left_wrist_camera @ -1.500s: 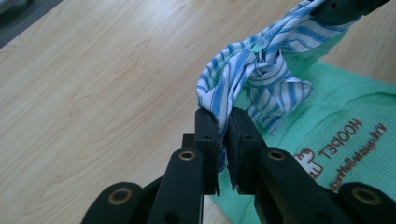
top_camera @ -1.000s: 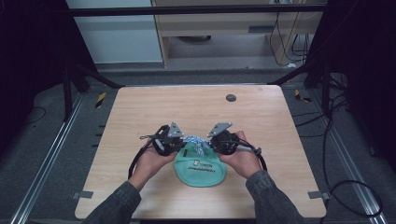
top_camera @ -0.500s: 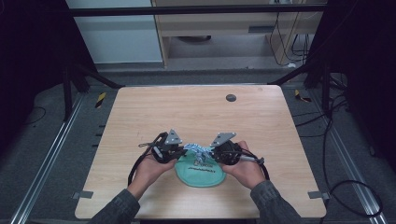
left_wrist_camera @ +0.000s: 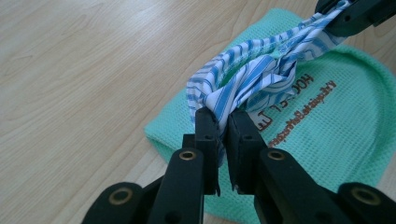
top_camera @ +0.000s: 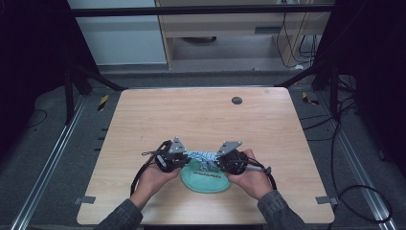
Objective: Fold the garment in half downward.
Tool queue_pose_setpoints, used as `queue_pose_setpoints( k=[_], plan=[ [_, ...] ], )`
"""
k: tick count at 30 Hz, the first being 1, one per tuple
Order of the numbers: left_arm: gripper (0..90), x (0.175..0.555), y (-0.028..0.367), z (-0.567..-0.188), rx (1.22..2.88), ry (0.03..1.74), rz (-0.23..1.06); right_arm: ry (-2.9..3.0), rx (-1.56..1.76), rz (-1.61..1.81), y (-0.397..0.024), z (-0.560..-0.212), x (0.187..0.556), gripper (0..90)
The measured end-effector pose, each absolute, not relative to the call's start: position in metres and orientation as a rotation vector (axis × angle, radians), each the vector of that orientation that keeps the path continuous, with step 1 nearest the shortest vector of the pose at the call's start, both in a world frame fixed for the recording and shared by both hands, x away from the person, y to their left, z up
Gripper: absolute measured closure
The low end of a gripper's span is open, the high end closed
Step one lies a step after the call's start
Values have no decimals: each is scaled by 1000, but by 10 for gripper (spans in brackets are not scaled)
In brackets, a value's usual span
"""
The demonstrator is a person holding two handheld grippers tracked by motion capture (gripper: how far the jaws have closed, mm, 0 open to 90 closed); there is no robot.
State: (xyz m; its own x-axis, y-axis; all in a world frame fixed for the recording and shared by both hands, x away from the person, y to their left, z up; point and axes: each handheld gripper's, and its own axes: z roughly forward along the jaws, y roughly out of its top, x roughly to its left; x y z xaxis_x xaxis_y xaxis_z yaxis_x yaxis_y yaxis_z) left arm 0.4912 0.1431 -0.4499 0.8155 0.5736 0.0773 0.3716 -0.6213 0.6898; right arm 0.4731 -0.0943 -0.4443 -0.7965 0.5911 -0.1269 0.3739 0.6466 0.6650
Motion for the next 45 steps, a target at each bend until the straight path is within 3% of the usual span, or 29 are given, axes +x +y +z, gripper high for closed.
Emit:
queue_pose_setpoints(
  k=[28, 45],
  plan=[
    [808, 473, 147, -458, 2299, 700, 365, 2537, 766, 928, -94, -447, 455, 808],
    [771, 465, 147, -462, 2306, 690, 347, 2555, 761, 915, -95, -451, 444, 748]
  ],
)
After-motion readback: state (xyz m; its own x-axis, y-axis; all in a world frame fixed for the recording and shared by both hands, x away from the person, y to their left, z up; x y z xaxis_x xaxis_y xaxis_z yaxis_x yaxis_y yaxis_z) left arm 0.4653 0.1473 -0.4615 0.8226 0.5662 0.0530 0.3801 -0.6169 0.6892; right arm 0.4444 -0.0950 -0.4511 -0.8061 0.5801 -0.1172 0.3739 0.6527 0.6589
